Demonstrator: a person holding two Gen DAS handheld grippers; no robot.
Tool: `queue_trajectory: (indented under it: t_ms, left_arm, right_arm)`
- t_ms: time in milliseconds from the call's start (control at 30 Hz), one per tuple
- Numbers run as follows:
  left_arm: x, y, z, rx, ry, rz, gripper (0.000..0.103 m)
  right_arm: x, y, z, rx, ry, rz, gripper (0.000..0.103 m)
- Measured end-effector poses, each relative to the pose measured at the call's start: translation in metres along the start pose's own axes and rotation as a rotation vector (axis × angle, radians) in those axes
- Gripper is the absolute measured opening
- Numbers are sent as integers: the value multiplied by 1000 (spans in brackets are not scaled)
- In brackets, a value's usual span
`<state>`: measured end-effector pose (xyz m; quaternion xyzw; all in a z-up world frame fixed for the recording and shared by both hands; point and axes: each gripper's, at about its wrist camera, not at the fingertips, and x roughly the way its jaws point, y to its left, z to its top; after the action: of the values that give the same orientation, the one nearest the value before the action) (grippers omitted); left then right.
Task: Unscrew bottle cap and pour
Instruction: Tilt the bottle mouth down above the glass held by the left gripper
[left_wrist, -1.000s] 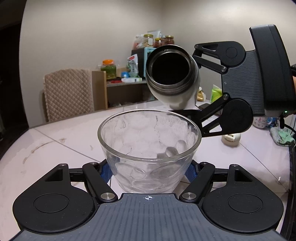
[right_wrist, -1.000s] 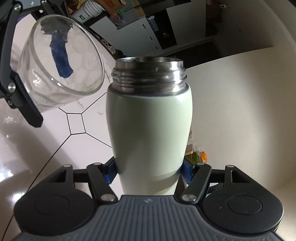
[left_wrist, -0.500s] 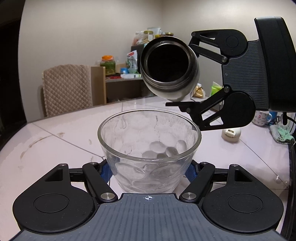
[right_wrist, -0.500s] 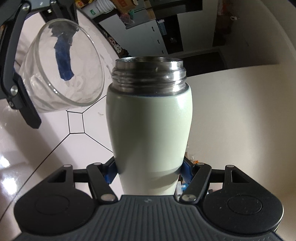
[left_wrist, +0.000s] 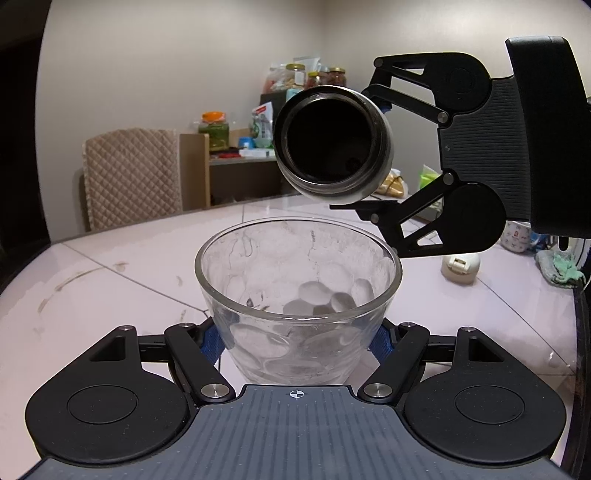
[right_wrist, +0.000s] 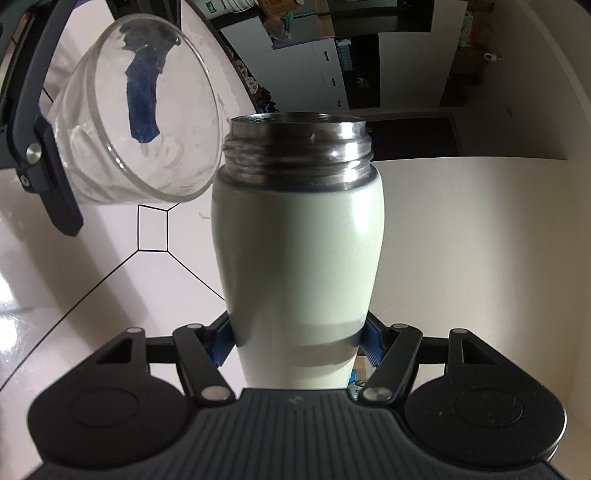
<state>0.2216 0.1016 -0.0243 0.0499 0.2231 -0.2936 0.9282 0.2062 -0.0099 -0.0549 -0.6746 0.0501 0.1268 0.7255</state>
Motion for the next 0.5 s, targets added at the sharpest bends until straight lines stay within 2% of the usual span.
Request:
queue_trajectory:
  t_ms: [500]
  left_arm:
    - [0, 4, 2, 2, -4, 0, 78]
  right_arm:
    - [18, 7, 5, -105, 20, -40, 69]
